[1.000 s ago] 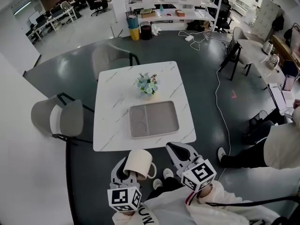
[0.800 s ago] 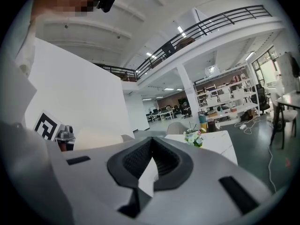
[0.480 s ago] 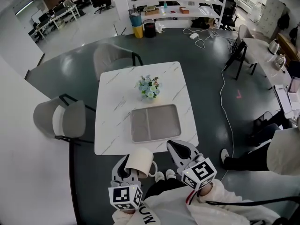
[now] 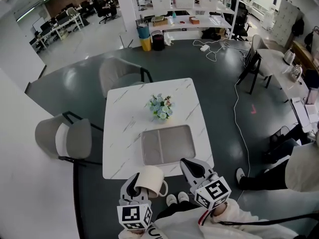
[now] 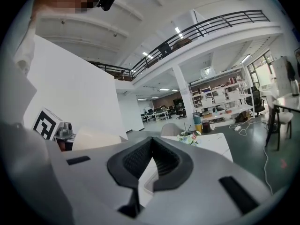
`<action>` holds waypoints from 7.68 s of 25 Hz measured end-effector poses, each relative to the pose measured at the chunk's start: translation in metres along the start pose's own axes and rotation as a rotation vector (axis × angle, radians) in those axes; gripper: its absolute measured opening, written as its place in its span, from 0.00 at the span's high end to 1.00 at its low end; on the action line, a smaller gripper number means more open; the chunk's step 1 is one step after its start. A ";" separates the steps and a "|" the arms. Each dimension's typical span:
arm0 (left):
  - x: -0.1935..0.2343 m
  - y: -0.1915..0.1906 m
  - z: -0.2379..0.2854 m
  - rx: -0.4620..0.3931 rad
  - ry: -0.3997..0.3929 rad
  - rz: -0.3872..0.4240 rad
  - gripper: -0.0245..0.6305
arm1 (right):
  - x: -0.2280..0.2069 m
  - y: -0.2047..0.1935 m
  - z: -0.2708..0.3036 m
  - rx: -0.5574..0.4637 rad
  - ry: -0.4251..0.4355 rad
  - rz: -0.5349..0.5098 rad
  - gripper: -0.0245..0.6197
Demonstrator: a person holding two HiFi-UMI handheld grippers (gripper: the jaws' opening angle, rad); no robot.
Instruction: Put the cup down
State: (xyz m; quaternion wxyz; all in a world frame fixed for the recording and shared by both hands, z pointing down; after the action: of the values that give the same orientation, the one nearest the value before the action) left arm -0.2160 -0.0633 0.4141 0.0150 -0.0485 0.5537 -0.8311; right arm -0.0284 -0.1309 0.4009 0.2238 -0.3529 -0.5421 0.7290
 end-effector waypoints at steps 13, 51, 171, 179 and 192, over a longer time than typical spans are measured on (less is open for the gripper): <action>0.028 -0.008 0.056 0.056 -0.018 0.037 0.89 | -0.030 -0.004 0.041 -0.001 -0.035 0.006 0.95; 0.084 -0.065 0.226 0.363 -0.046 0.229 0.89 | -0.100 -0.041 0.123 0.040 -0.118 -0.011 0.95; 0.085 -0.100 0.326 0.831 -0.180 0.320 0.80 | -0.111 -0.098 0.109 0.087 -0.167 0.149 0.95; 0.082 -0.064 0.291 0.708 -0.135 0.293 0.80 | -0.086 -0.079 0.096 0.070 -0.134 0.115 0.95; 0.053 0.006 0.178 0.374 -0.065 0.286 0.81 | -0.039 -0.032 0.055 0.016 -0.066 0.031 0.95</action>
State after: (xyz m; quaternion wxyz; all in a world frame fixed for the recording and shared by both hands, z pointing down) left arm -0.2514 -0.2338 0.4797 0.1594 0.0073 0.3904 -0.9067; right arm -0.0469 -0.1836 0.4507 0.1972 -0.3355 -0.5378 0.7479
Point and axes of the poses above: the fingertips, and each gripper's own axes: z forward along the fingers, x to its left, y out of its top, the point moved 4 cm from there along -z, backward along the fingers, and after that the axes turned 4 degrees about y, right-handed, at the moved point
